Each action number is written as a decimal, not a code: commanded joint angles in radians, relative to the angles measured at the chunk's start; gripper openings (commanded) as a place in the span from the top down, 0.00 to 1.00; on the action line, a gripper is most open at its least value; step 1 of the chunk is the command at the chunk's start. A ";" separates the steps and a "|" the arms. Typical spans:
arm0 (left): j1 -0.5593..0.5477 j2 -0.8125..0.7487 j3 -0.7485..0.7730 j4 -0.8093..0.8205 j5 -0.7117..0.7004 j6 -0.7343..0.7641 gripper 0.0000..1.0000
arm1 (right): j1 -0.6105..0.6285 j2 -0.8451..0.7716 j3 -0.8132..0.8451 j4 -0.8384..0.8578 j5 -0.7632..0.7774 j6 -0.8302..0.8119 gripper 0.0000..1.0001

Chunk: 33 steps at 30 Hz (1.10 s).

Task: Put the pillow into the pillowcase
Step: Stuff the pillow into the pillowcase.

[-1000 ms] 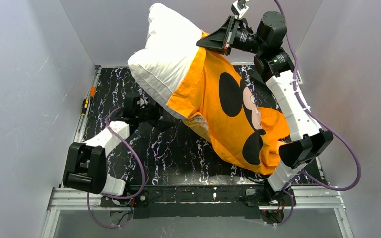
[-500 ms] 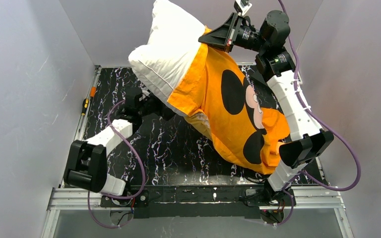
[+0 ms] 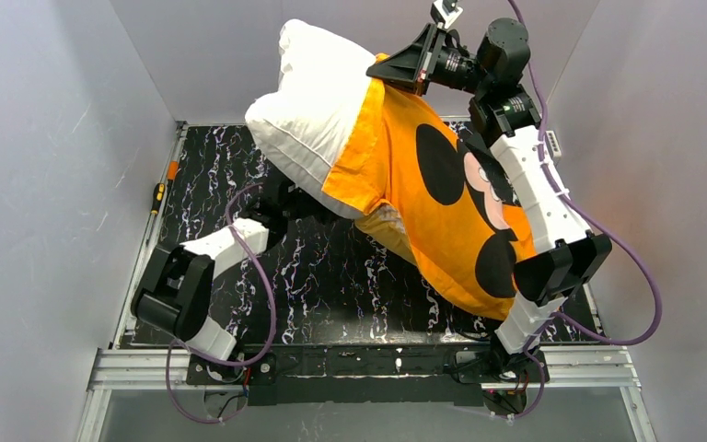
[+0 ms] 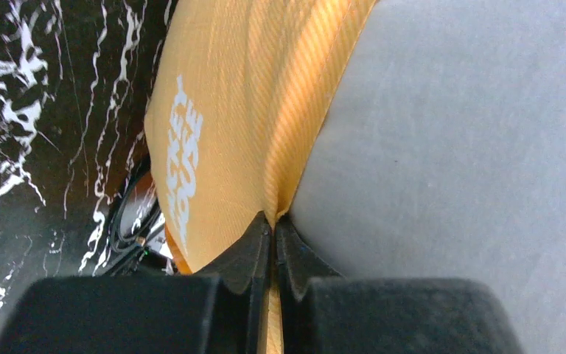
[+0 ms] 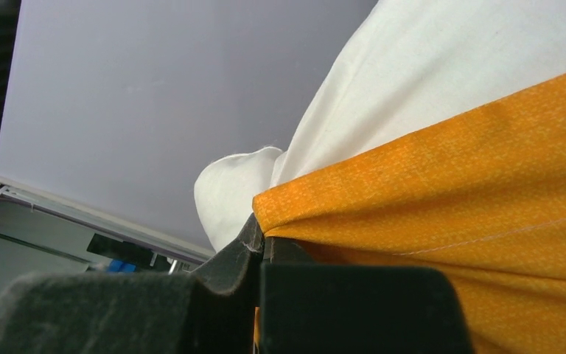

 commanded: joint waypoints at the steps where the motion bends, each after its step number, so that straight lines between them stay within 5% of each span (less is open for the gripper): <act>1: 0.065 -0.136 0.046 -0.038 -0.021 0.080 1.00 | -0.027 -0.108 0.059 0.264 0.014 0.019 0.99; 5: 0.178 -0.276 0.145 -0.331 -0.036 0.253 1.00 | -0.075 -0.147 0.006 0.226 -0.029 -0.022 0.99; 9: 0.263 -0.360 0.397 -0.739 -0.105 0.514 1.00 | -0.122 -0.173 -0.056 0.239 -0.088 -0.036 0.99; 12: 0.288 -0.369 0.570 -0.882 -0.122 0.607 1.00 | -0.143 -0.183 -0.103 0.260 -0.137 -0.043 0.99; 24: 0.292 -0.317 0.972 -0.806 -0.032 0.587 1.00 | -0.177 -0.248 -0.267 0.205 -0.283 -0.208 0.99; 33: 0.217 -0.156 1.151 -0.756 0.004 0.604 1.00 | -0.176 -0.367 -0.486 -0.059 -0.335 -0.487 0.99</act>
